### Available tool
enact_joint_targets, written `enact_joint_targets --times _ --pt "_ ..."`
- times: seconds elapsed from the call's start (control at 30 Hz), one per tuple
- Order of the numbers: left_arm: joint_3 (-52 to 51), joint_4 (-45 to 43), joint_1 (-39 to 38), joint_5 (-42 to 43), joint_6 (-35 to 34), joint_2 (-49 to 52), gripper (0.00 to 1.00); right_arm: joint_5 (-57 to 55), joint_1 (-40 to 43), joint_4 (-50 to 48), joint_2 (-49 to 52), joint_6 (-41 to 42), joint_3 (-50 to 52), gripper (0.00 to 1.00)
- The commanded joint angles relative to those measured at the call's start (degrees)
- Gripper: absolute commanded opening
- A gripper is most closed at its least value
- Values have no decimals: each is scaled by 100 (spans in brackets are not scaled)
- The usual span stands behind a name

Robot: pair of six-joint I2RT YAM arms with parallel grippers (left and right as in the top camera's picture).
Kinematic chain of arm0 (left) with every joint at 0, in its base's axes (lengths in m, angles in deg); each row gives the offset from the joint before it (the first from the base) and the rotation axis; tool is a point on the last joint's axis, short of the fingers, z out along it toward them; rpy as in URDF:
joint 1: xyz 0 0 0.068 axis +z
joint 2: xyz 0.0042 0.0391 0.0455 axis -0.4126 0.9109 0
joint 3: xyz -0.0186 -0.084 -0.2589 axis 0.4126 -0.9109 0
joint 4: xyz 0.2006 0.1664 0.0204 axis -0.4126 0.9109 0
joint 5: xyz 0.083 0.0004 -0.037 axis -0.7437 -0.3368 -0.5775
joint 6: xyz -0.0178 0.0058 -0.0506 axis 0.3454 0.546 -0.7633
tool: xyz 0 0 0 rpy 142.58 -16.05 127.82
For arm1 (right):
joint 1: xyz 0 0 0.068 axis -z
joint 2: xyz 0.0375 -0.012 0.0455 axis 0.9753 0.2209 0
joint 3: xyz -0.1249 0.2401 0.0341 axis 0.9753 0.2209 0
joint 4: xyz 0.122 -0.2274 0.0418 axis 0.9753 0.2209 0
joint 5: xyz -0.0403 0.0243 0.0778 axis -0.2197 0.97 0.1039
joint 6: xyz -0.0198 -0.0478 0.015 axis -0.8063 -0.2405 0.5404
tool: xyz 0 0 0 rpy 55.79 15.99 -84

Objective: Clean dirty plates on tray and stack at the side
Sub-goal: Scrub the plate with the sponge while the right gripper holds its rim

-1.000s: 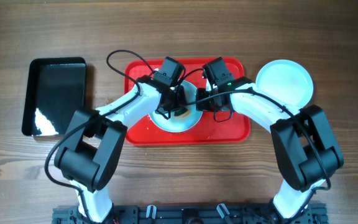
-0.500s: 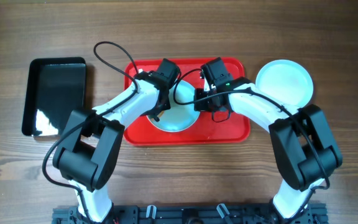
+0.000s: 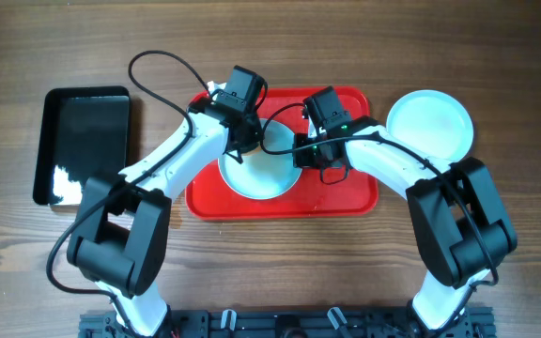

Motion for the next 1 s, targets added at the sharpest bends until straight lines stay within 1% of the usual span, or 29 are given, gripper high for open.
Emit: enact_joint_targets --times 0.0,0.1,0.13,0.23,0.3,0.37,0.5,0.57,0.67,0.87,0.97 --pt "59 -216 -31 466 -35 260 4 -289 46 90 293 -37 81 4" --pt "59 -437 -35 761 -35 522 4 -289 46 81 293 -33 81 4" --pt "59 -632 -46 975 -35 730 4 -289 46 63 293 -33 81 4" --pt "59 -820 -46 1176 -37 953 4 -289 46 70 293 -35 81 4" --pt "59 -828 -44 1119 -33 1071 4 -289 46 76 293 -37 81 4" --pt "59 -686 -24 826 -33 1119 4 -289 46 81 293 -37 81 4" --pt "61 -170 26 -334 -33 1115 4 -291 48 83 293 -37 81 4" --pt "61 258 96 -1036 -35 1115 4 -291 55 96 293 -37 81 4" --pt "61 772 205 -1609 -35 1115 4 -291 63 111 293 -37 81 4" --pt "125 1381 306 -1998 -35 1045 4 -291 74 111 293 -33 81 5" --pt "304 1567 297 -1993 -35 898 4 -293 83 114 293 -33 81 4"
